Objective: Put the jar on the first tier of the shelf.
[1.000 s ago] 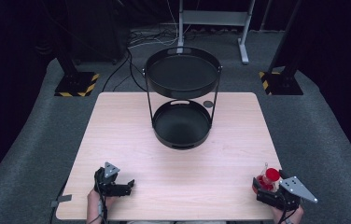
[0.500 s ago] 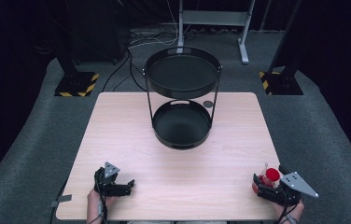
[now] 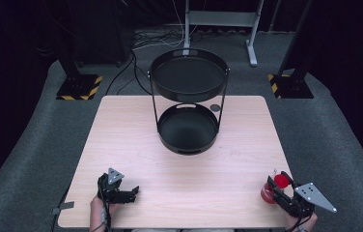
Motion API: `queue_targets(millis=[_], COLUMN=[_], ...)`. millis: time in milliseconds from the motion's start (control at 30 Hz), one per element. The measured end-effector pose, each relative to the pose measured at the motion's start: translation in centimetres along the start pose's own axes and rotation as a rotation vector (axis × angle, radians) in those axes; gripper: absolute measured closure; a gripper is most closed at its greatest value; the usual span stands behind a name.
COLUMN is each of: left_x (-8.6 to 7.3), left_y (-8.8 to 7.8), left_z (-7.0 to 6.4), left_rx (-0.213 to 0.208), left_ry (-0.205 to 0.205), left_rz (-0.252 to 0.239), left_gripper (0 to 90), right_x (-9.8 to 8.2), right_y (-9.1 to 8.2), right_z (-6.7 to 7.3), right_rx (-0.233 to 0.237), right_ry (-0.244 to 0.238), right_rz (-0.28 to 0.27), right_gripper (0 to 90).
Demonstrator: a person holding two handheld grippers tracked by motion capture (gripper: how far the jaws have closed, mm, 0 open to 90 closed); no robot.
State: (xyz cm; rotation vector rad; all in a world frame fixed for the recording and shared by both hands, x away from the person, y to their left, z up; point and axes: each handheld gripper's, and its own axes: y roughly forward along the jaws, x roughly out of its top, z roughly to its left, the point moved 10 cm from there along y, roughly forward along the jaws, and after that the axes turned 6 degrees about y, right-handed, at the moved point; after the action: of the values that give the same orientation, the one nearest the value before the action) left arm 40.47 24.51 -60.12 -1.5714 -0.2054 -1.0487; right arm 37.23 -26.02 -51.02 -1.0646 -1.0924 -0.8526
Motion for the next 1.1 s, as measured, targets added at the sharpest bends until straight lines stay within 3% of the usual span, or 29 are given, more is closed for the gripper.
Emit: queue_targets(millis=[333,1100], left_x=[0.0,0.0], left_y=[0.0,0.0], left_z=[0.0,0.0], left_rx=[0.000,0.000], left_ry=[0.000,-0.001], left_rz=[0.000,0.000], left_gripper=[1.8,1.9], right_x=[0.3,1.9], right_y=[-0.2,1.0], right_z=[0.0,2.8], right_rx=[-0.023,0.045], right_ry=[0.005,-0.016], right_rz=[-0.010,-0.016], right_gripper=[47.7,47.8])
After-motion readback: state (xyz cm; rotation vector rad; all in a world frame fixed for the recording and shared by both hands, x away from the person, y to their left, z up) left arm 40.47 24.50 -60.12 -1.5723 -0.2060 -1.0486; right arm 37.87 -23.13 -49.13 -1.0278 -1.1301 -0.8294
